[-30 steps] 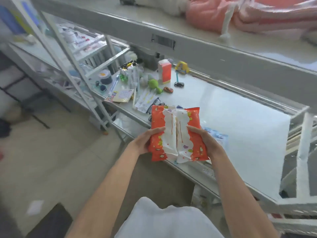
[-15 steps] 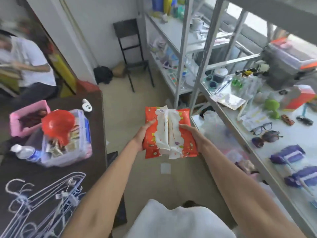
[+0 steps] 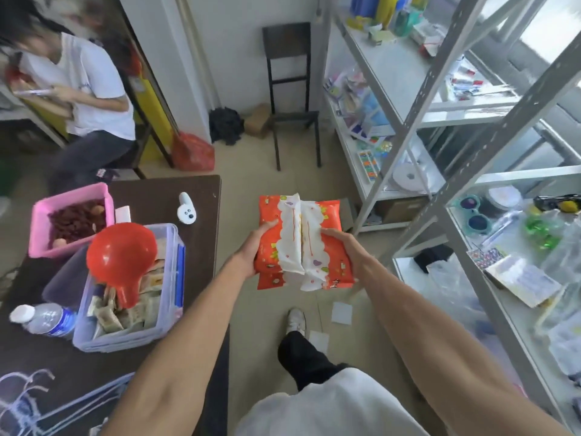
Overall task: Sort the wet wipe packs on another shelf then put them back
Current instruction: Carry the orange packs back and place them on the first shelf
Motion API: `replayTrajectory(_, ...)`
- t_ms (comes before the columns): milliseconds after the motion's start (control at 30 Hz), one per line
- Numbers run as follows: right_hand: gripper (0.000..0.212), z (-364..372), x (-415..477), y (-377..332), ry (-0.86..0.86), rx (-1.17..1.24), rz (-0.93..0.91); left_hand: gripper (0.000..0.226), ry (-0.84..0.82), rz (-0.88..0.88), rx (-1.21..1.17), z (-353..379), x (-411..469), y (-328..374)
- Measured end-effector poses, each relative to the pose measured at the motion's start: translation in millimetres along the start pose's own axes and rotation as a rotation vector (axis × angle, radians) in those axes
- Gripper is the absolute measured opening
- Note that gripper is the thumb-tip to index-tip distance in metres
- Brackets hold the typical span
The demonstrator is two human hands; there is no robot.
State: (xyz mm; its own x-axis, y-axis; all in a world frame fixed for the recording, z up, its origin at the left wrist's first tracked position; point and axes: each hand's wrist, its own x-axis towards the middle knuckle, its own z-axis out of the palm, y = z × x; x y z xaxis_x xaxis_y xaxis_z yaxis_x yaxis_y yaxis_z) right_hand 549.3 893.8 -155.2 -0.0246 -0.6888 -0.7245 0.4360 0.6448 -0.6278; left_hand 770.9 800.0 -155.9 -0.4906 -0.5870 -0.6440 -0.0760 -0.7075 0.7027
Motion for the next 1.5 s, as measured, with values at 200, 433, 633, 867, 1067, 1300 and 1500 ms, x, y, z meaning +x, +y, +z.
replayTrajectory(200, 0.044, 10.6, 93.8, -111.1, -0.060, -0.017, 0.019, 0.052, 0.089, -0.001, -0.016, -17.9, 88.5, 96.0)
replayTrajectory(433, 0.047, 20.2, 182.9, -220.4, -0.083, -0.042, 0.029, 0.050, 0.116, 0.005, -0.020, -34.2, 181.9, 192.7)
replayTrajectory(633, 0.036, 20.1, 269.2, -299.2, -0.037, -0.011, 0.031, 0.046, 0.066, -0.019, -0.006, -54.5, 292.4, 263.6)
replayTrajectory(867, 0.031, 19.1, 359.3, -401.2, 0.074, 0.015, 0.056, 0.055, -0.040, -0.064, 0.013, -70.1, 420.2, 354.8)
replayTrajectory(1067, 0.031, 14.0, 419.0, -482.0, 0.104, 0.041, 0.076, 0.060, -0.081, -0.082, 0.059, -69.1, 496.0, 431.9)
replayTrajectory(1300, 0.035, -17.4, 499.3, -558.1, 0.102, 0.105, 0.071, 0.068, -0.094, -0.128, 0.127, -57.1, 596.5, 505.9)
replayTrajectory(1500, 0.037, -55.1, 555.2, -645.6, 0.094, 0.153, 0.034, 0.074, -0.091, -0.111, 0.192, -21.5, 681.7, 586.0)
